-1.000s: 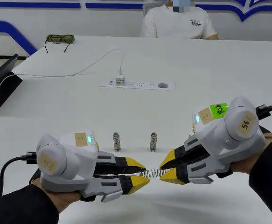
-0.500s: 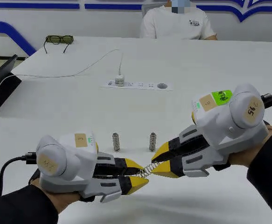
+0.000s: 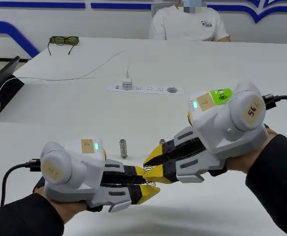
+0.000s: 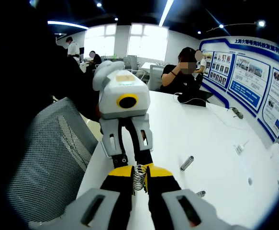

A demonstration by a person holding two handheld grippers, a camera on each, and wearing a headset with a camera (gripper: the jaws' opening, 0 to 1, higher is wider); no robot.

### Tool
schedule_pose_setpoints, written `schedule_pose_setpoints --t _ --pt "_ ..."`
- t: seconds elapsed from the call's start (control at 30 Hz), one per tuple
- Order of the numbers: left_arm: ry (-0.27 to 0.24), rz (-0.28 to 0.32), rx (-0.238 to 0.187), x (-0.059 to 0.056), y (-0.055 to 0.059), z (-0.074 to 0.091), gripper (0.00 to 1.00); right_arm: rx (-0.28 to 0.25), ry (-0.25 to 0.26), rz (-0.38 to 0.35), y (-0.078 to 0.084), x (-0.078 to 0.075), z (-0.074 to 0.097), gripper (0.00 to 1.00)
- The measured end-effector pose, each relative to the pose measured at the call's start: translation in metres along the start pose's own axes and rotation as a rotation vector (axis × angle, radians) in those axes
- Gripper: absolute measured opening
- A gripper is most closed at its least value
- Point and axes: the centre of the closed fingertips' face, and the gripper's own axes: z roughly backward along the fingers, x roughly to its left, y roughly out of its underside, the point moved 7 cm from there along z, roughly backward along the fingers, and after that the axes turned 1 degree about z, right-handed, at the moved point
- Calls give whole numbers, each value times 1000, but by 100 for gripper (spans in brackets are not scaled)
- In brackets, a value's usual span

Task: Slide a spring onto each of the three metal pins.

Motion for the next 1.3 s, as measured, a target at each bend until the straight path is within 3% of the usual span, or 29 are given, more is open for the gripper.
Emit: schedule_pose_setpoints --t 0.77,1.3 --pt "-17 3 0 3 -1 0 12 -17 24 -39 6 -2 1 12" --pt "-65 45 -10 9 1 4 30 -8 91 -72 19 -15 18 12"
